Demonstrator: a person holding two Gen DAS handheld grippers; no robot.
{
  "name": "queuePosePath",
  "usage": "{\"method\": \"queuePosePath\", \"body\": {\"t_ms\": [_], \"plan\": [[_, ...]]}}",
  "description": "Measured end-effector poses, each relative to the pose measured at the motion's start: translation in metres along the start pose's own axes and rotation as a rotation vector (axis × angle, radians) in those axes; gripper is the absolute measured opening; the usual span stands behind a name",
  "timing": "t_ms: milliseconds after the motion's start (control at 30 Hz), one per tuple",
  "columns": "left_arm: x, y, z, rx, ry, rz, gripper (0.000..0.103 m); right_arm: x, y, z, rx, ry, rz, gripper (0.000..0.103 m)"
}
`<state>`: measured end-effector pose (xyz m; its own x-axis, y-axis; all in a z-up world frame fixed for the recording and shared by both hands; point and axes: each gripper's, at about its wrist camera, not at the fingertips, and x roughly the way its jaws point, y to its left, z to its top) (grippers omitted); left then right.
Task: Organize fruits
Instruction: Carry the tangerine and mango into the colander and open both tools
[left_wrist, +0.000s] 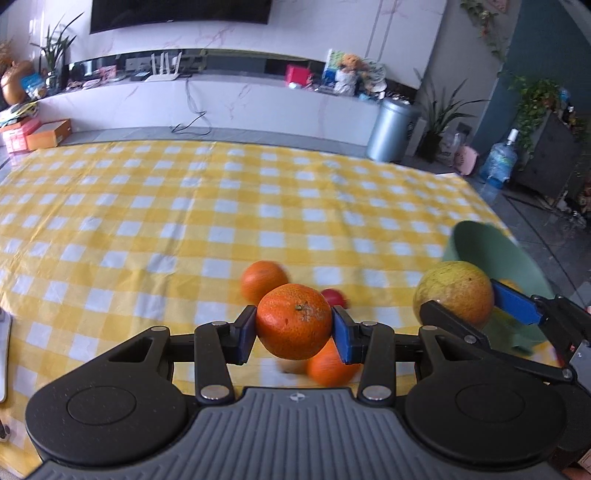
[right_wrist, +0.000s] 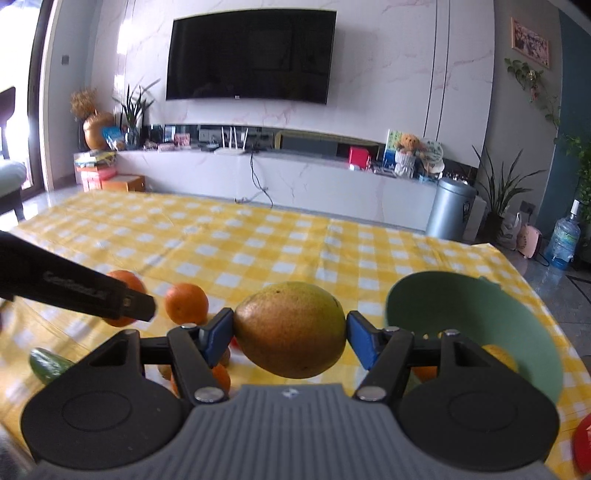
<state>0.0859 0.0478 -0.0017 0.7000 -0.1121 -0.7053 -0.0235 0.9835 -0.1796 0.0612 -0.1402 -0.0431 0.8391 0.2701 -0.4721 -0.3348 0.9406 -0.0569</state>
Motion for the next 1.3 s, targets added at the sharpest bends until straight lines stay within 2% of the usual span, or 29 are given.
{"method": "queuePosePath", "body": {"t_ms": [333, 633, 767, 1000, 1300], "plan": [[-0.02, -0.052, 0.014, 0.056, -0.03, -0.088, 0.048, -0.047, -0.049, 0.015, 0.079, -0.013, -0.013, 0.064], [-0.01, -0.123, 0.029, 0.169, -0.02, -0.197, 0.048, -0.071, -0.112, 0.028, 0.093, 0.039, -0.016, 0.064], [0.003, -0.15, 0.034, 0.215, 0.003, -0.231, 0.048, -0.069, -0.141, 0.029, 0.115, 0.107, -0.014, 0.064], [0.036, -0.176, 0.037, 0.277, 0.062, -0.255, 0.048, -0.048, -0.173, 0.025, 0.078, 0.191, -0.023, 0.064], [0.07, -0.182, 0.036, 0.339, 0.149, -0.251, 0.048, -0.008, -0.178, 0.025, -0.002, 0.308, 0.049, 0.064]]}}
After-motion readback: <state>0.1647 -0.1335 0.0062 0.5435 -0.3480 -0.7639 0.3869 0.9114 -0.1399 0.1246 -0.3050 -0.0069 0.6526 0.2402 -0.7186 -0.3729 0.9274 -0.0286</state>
